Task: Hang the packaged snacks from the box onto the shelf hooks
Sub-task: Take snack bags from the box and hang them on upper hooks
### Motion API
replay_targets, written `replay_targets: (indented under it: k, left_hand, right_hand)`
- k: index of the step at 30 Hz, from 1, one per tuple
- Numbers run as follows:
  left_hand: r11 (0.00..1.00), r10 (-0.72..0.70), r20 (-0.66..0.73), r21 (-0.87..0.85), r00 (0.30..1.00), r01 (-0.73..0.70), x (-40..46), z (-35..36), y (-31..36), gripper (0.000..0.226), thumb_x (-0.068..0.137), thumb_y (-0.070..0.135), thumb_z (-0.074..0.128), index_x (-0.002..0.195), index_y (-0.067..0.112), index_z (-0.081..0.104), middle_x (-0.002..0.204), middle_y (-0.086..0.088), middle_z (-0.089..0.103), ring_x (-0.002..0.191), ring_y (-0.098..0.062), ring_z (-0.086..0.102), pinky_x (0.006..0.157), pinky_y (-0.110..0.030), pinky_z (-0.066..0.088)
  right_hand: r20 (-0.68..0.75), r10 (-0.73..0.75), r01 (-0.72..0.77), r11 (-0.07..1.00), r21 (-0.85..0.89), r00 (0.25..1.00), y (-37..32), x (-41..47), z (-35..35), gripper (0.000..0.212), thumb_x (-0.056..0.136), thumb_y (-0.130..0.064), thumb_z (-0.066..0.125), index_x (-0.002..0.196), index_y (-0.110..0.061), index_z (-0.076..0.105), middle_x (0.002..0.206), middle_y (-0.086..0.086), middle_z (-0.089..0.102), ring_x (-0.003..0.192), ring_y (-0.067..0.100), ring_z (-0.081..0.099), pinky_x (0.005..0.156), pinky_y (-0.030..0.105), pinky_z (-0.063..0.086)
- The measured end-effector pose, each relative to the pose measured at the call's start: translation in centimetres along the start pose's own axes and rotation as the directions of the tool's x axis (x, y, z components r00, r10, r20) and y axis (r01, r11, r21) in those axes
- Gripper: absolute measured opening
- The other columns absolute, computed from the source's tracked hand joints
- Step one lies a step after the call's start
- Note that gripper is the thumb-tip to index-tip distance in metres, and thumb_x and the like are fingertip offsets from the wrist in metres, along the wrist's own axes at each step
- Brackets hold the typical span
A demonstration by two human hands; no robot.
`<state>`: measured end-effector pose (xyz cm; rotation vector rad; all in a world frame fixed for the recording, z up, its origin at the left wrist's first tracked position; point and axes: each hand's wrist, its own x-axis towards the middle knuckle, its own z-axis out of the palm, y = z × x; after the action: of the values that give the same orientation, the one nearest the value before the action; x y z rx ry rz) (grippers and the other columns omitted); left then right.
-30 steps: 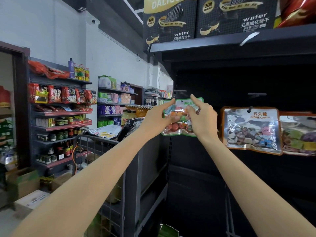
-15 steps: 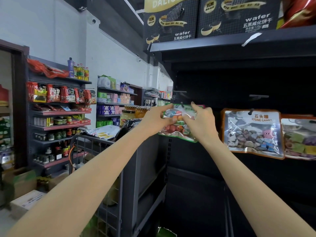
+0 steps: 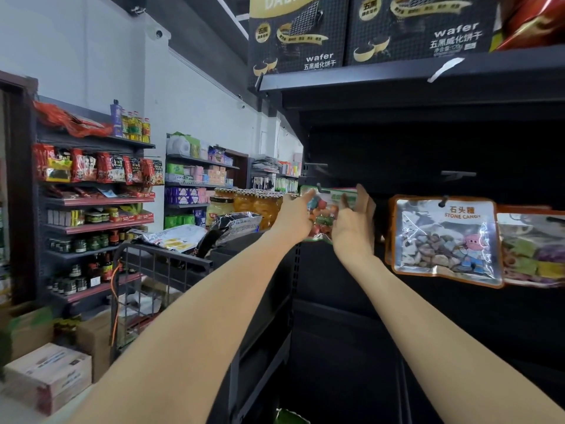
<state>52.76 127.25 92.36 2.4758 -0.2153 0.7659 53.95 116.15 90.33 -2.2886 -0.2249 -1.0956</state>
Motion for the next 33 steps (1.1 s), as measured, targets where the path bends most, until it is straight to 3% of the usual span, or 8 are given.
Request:
replay_targets:
  k: [3,6,10,17,23,26,30,33]
  left_hand:
    - [0.999,0.035,-0.052,-0.006,0.998,-0.035,-1.7,-1.0,0.0,0.055,0.094,0.007,0.051,0.145,0.017,0.034,0.141,-0.016,0.033,0.123,-0.030,0.046,0.100,-0.026,0.037]
    - [0.994,0.106,-0.103,0.031,0.989,-0.104,-3.5,-2.2,-1.0,0.050,0.093,0.014,0.054,0.141,0.019,0.040,0.136,-0.011,0.040,0.120,-0.026,0.049,0.099,-0.033,0.041]
    - [0.977,0.165,-0.130,0.154,0.978,-0.145,-7.4,-4.9,-4.2,0.034,0.093,0.018,0.051,0.127,0.021,0.051,0.114,-0.003,0.057,0.103,-0.021,0.056,0.087,-0.037,0.049]
    - [0.978,-0.075,-0.155,0.179,0.985,0.103,-18.6,-9.4,-14.4,0.020,0.092,0.020,0.052,0.109,0.018,0.063,0.096,0.000,0.065,0.089,-0.018,0.059,0.079,-0.034,0.050]
    - [0.890,-0.435,-0.091,0.106,0.896,0.443,-30.3,-8.8,-25.9,0.013,0.089,0.016,0.055,0.098,0.017,0.065,0.084,0.002,0.062,0.085,-0.021,0.062,0.077,-0.032,0.050]
    - [0.791,-0.605,-0.034,0.087,0.796,0.605,-35.6,-8.1,-30.3,0.015,0.088,0.013,0.054,0.100,0.012,0.064,0.094,-0.004,0.063,0.094,-0.024,0.060,0.083,-0.034,0.048]
    - [0.658,-0.745,0.031,0.195,0.666,0.727,-41.2,-6.4,-36.1,0.017,0.087,0.014,0.054,0.098,0.004,0.062,0.102,-0.017,0.062,0.101,-0.034,0.057,0.084,-0.035,0.043]
    - [0.537,-0.843,0.140,0.289,0.519,0.793,-44.1,-4.3,-39.4,0.035,0.091,0.015,0.049,0.122,0.000,0.051,0.119,-0.024,0.056,0.115,-0.036,0.051,0.093,-0.032,0.036]
  right_hand:
    - [-0.087,-0.144,0.137,0.987,-0.084,0.986,-0.4,-1.0,-0.2,0.040,0.090,-0.003,0.053,0.130,-0.005,0.052,0.145,0.011,0.029,0.128,0.021,0.027,0.101,0.037,0.043]
    - [-0.021,-0.217,0.217,0.976,0.003,0.976,-1.9,-2.8,-0.6,0.031,0.095,-0.008,0.048,0.125,-0.004,0.056,0.132,0.011,0.046,0.124,0.023,0.040,0.097,0.030,0.041]
    - [0.096,-0.221,0.193,0.952,0.239,0.970,-5.4,-6.1,-0.6,0.025,0.094,-0.009,0.047,0.115,-0.008,0.061,0.115,0.008,0.059,0.104,0.020,0.055,0.084,0.025,0.042]
    - [0.379,-0.271,0.108,0.910,0.400,0.885,-12.4,-16.0,5.1,0.025,0.093,-0.011,0.049,0.113,-0.013,0.063,0.111,0.004,0.064,0.101,0.018,0.059,0.088,0.032,0.047]
    - [0.646,-0.332,0.031,0.902,0.431,0.687,-17.5,-27.5,13.0,0.026,0.094,-0.012,0.048,0.116,-0.011,0.062,0.111,0.005,0.064,0.101,0.019,0.059,0.084,0.031,0.047]
    - [0.769,-0.337,-0.009,0.913,0.407,0.544,-18.6,-32.5,17.1,0.028,0.092,-0.009,0.048,0.117,-0.009,0.062,0.114,0.008,0.065,0.106,0.022,0.059,0.087,0.030,0.045]
    - [0.877,-0.342,-0.031,0.927,0.373,0.338,-19.2,-37.6,22.2,0.039,0.090,-0.006,0.049,0.128,-0.007,0.056,0.126,0.012,0.060,0.119,0.026,0.054,0.092,0.027,0.037]
    - [0.914,-0.352,-0.034,0.930,0.365,0.201,-18.8,-40.8,26.4,0.045,0.091,-0.010,0.051,0.136,-0.011,0.049,0.134,0.009,0.054,0.123,0.024,0.051,0.093,0.025,0.037]
